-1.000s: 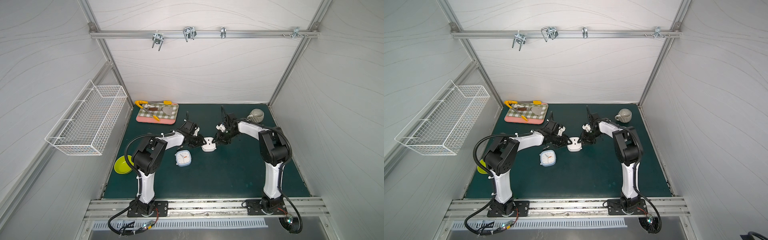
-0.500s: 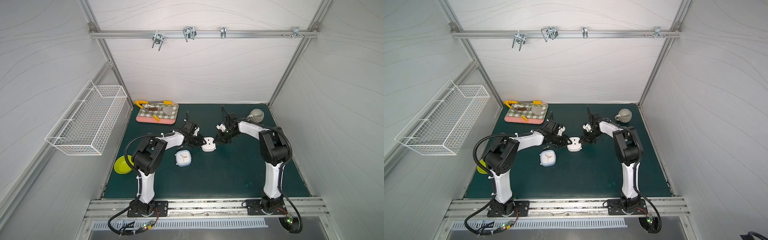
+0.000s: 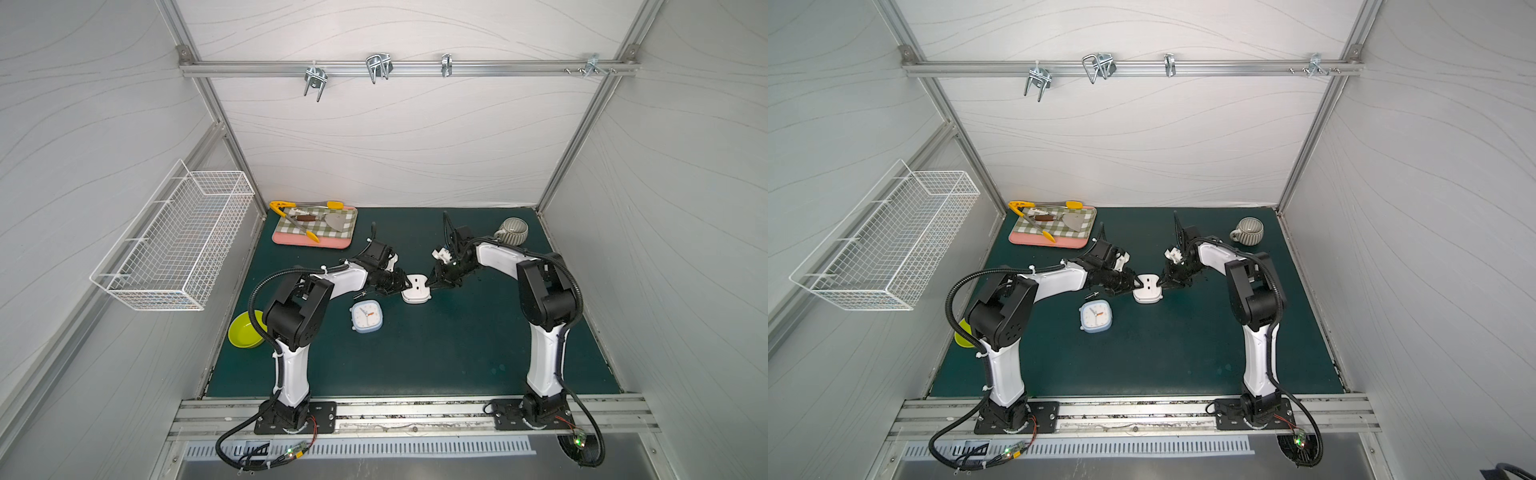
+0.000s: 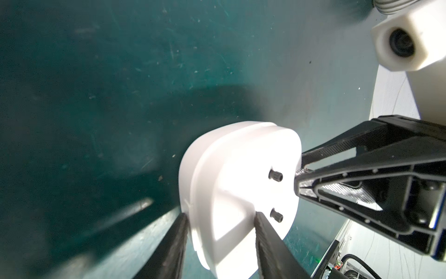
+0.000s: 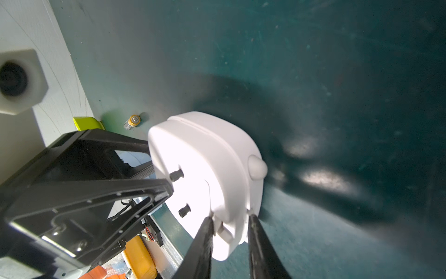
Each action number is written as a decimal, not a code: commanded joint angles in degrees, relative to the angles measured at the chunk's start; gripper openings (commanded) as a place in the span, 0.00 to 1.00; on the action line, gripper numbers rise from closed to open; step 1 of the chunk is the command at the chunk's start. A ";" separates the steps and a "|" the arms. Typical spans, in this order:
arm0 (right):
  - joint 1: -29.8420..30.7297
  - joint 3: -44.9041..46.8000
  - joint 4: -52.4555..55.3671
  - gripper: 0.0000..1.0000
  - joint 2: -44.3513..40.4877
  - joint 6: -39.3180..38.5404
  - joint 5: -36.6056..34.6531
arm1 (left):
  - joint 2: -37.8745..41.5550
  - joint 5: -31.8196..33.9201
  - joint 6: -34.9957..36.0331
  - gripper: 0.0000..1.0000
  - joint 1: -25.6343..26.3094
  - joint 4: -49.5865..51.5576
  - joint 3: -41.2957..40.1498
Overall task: Insert the battery into the alarm
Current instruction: Install the cover on the alarm.
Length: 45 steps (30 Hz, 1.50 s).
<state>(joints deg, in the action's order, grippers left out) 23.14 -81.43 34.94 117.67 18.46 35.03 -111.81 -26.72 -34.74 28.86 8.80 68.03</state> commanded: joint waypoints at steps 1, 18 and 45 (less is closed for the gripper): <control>2.60 1.71 1.00 0.29 -1.17 -0.38 -1.59 | -1.69 0.13 -0.02 0.46 0.58 0.36 1.54; 2.44 -1.42 2.85 0.21 -5.75 0.19 -4.89 | -1.75 0.85 0.73 0.46 0.58 1.75 1.95; 2.53 -2.86 4.09 0.17 -1.35 -0.70 -4.17 | -1.76 0.26 0.73 0.46 0.53 1.75 2.16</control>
<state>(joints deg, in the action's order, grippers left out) 25.19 -82.56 37.10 115.35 18.63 30.46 -111.96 -26.59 -34.61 28.93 9.10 68.47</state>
